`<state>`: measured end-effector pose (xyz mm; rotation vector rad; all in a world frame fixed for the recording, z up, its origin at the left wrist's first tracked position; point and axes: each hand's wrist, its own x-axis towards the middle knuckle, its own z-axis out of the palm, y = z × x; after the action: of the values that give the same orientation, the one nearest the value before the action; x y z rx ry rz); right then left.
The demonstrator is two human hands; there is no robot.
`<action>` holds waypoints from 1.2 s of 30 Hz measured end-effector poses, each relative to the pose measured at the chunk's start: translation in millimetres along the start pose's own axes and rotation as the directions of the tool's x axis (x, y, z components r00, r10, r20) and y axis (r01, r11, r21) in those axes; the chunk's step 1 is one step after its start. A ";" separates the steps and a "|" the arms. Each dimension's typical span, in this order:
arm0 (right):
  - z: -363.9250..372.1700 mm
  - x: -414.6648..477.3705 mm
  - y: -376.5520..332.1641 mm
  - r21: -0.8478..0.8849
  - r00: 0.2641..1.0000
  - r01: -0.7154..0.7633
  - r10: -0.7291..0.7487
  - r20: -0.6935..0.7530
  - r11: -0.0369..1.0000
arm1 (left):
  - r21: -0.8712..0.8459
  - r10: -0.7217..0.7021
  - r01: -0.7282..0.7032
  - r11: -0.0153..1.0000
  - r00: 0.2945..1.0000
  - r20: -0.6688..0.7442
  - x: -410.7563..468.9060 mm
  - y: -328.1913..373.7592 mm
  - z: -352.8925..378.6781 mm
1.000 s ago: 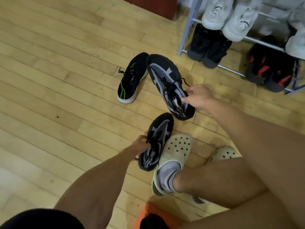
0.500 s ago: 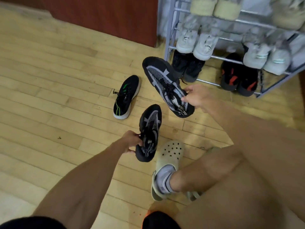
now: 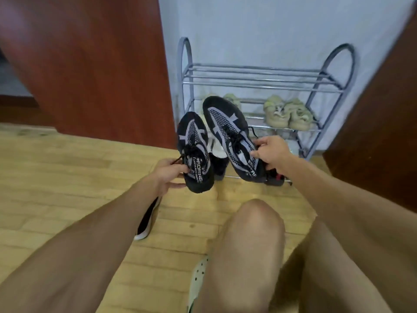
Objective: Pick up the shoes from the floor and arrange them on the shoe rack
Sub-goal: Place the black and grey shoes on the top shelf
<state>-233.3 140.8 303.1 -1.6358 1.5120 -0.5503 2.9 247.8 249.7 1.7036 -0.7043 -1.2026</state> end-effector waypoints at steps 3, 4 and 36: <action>-37.2 2.6 -9.5 0.134 0.999 -0.006 0.013 -0.052 0.991 | 0.027 0.110 -0.111 0.993 0.994 0.013 -1.1 55.1 20.6; -48.4 4.5 -14.8 0.174 0.998 0.003 0.008 -0.065 0.985 | 0.043 0.141 -0.142 0.989 0.990 0.014 -1.8 74.3 24.8; -43.2 287.8 -125.5 0.386 0.997 0.078 -0.070 -0.035 0.919 | 0.409 0.321 -0.253 0.877 0.941 -0.105 243.9 275.5 37.2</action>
<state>-138.9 -154.8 367.3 -1.3833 1.2605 -0.8527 70.0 -86.2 393.3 1.9125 -1.1050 -0.7280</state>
